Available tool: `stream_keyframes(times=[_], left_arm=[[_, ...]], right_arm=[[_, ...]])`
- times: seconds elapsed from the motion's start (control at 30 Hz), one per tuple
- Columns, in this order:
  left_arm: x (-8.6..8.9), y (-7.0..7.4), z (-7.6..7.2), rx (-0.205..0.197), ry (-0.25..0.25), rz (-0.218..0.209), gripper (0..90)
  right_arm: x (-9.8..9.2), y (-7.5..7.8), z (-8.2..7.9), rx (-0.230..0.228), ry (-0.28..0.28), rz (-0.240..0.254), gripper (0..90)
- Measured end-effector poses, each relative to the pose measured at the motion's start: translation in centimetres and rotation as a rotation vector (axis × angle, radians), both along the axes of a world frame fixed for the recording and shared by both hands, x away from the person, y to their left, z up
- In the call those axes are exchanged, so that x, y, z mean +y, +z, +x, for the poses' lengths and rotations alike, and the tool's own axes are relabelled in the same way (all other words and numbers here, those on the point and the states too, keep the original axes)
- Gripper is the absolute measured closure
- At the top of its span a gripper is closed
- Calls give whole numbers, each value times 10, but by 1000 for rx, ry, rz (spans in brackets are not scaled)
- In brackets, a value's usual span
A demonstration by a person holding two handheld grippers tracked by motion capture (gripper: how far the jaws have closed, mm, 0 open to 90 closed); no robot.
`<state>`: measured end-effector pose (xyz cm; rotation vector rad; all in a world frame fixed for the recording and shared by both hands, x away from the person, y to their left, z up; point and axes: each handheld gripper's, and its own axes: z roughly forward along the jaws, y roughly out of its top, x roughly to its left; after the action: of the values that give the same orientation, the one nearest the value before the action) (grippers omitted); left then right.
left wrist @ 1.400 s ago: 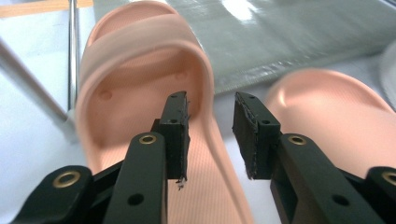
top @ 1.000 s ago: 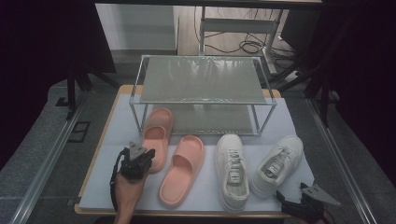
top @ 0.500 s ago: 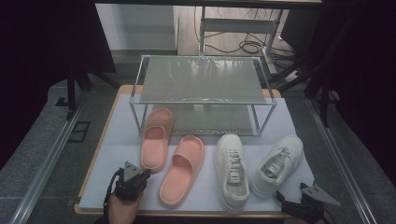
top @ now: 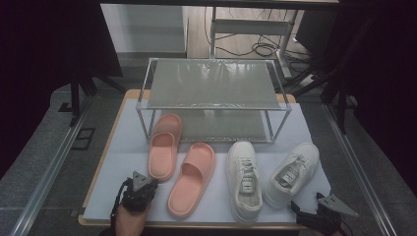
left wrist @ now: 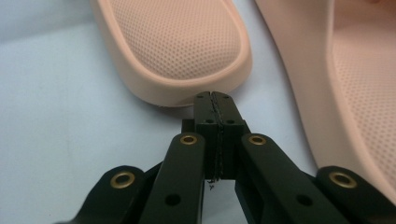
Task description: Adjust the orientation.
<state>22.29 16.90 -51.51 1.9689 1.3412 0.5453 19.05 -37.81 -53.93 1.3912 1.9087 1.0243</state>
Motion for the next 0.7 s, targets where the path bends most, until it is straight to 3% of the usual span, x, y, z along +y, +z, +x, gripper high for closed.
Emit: stream_keyframes(times=[0.37,0.7], left_arm=[[5,-2,8,7,29,1,899],[4,5,25,-29,46,-27,899]], right_arm=[[0,0,0,0,0,1,0],[0,0,0,-1,0,-1,0]])
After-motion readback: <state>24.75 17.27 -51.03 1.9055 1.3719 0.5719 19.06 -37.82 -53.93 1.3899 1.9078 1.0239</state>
